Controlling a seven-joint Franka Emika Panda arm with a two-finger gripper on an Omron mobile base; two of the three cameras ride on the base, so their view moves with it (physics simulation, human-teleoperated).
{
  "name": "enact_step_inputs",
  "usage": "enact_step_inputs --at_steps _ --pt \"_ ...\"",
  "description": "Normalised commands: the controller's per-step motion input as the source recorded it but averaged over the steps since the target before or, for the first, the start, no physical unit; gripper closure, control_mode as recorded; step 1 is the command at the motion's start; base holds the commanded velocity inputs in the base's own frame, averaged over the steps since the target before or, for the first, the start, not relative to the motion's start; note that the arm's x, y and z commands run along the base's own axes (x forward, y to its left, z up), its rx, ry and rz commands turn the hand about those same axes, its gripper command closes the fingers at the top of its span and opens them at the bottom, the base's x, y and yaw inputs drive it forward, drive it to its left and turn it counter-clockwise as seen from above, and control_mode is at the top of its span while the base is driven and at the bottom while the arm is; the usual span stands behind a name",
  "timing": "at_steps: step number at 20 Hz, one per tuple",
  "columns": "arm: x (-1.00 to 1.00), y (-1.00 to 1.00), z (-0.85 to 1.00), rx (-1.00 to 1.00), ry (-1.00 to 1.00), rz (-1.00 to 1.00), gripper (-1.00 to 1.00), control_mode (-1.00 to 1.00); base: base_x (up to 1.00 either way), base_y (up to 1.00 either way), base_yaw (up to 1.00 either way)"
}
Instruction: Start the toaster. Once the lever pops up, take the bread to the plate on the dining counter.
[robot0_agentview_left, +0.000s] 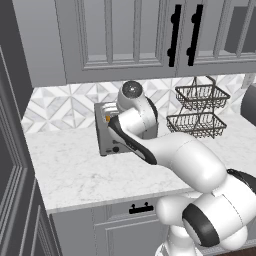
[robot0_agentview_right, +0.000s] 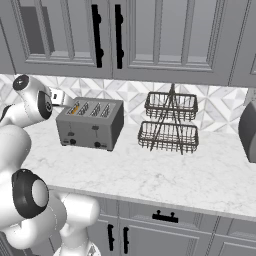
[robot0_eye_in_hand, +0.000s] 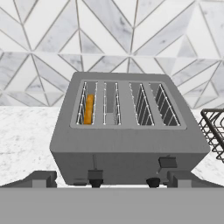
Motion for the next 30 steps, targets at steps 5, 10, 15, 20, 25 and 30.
enact_step_inputs --at_steps 5,10,15,20,25,30 --pt "0.00 0.00 0.00 0.00 0.00 0.00 -1.00 -1.00 0.00 0.00 0.00" --pt "0.00 0.00 0.00 0.00 0.00 0.00 -1.00 -1.00 0.00 0.00 0.00" --pt "0.00 0.00 0.00 0.00 0.00 0.00 -1.00 -1.00 0.00 0.00 0.00" --pt "0.00 0.00 0.00 0.00 0.00 0.00 -1.00 -1.00 0.00 0.00 0.00" --pt "0.00 0.00 0.00 0.00 0.00 0.00 -1.00 -1.00 0.00 0.00 0.00" --pt "0.00 0.00 0.00 0.00 0.00 0.00 -1.00 -1.00 0.00 0.00 0.00"
